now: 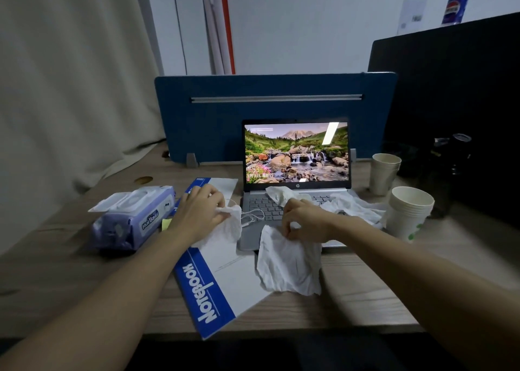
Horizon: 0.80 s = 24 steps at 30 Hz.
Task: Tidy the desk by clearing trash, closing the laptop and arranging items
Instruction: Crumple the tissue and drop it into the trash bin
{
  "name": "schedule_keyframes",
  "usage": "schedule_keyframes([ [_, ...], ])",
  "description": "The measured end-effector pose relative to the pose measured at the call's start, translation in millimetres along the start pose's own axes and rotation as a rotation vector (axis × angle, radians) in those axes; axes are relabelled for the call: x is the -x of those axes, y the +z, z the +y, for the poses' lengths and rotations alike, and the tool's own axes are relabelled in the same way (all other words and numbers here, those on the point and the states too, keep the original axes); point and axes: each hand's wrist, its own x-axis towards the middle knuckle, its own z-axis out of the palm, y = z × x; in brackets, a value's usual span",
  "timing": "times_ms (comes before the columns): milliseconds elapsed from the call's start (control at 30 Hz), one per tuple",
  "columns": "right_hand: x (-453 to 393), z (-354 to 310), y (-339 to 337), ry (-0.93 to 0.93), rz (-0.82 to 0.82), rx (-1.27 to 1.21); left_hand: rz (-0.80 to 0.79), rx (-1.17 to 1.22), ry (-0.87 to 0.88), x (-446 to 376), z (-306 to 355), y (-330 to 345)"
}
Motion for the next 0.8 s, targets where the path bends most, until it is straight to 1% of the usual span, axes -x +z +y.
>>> schedule_keyframes([
  [100,-5.0,0.5,-2.6,0.015,-0.014,-0.01,0.008,0.027,-0.056,-13.6,2.6,-9.7],
  [200,-6.2,-1.5,-7.2,0.078,-0.026,-0.144,-0.011,0.119,-0.12,-27.8,10.3,-18.5],
  [300,-6.6,-2.8,-10.4,0.16,-0.122,-0.195,-0.084,0.284,-0.185,-41.5,21.6,-24.7],
  [400,-8.3,-2.6,-9.7,0.158,-0.159,-0.162,-0.176,0.433,-0.227,-54.0,32.0,-26.9],
  [500,-12.1,-0.3,-17.4,0.106,-0.112,-0.118,-0.207,0.616,-0.251,-65.7,39.8,-28.3],
  [567,-13.6,1.3,-27.5,0.084,-0.066,-0.143,-0.227,0.754,-0.276,-70.0,44.4,-30.5],
  [700,-16.6,7.7,-53.6,0.083,0.088,-0.253,-0.274,0.96,-0.279,-76.9,50.2,-35.7],
  [800,-18.3,11.8,-67.4,0.14,0.23,-0.445,-0.349,1.135,-0.339,-80.1,54.8,-39.0],
])
